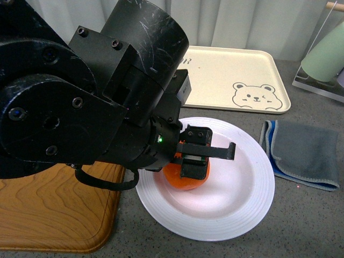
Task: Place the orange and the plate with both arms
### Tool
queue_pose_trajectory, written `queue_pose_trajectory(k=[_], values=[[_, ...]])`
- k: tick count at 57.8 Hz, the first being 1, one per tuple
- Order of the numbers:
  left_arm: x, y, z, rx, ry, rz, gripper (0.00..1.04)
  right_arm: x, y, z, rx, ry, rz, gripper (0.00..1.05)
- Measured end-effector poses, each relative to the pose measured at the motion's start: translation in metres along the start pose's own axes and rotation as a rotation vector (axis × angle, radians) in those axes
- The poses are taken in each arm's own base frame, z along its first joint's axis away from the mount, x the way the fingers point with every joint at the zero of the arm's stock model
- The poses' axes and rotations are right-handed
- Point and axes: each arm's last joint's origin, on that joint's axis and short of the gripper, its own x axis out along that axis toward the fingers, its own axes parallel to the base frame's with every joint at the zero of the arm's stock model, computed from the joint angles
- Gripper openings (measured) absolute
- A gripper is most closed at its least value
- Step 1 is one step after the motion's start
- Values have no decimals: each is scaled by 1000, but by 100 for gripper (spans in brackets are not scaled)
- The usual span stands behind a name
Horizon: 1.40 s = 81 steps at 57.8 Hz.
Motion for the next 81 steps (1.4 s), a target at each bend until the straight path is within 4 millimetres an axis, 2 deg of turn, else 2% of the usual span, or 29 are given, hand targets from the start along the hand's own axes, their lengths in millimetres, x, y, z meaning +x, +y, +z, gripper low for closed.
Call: queue_pose_trajectory(k=[13, 26, 33, 49, 53, 58, 60, 66, 70, 81], values=[[3, -3, -3, 10, 8, 3, 46, 0, 0, 0, 0, 0, 0, 95], [2, -5, -2, 14, 1, -1, 81, 0, 0, 0, 0, 0, 0, 95], [-5, -5, 1, 11, -24, -5, 100, 0, 0, 0, 0, 0, 0, 95], [-39, 5, 24, -30, -192, 50, 98, 0, 0, 0, 0, 0, 0, 95], [-36, 11, 19, 25, -403, 214, 89, 0, 0, 0, 0, 0, 0, 95], [-48, 30, -6, 51, -646, 401, 74, 0, 0, 0, 0, 0, 3, 95], [-61, 40, -14, 43, -745, 439, 67, 0, 0, 0, 0, 0, -1, 95], [-104, 56, -17, 24, -932, 454, 49, 0, 0, 0, 0, 0, -2, 95], [-124, 63, -25, 35, -960, 450, 37, 0, 0, 0, 0, 0, -1, 95], [-153, 82, -55, 44, -920, 467, 3, 0, 0, 0, 0, 1, 0, 95]])
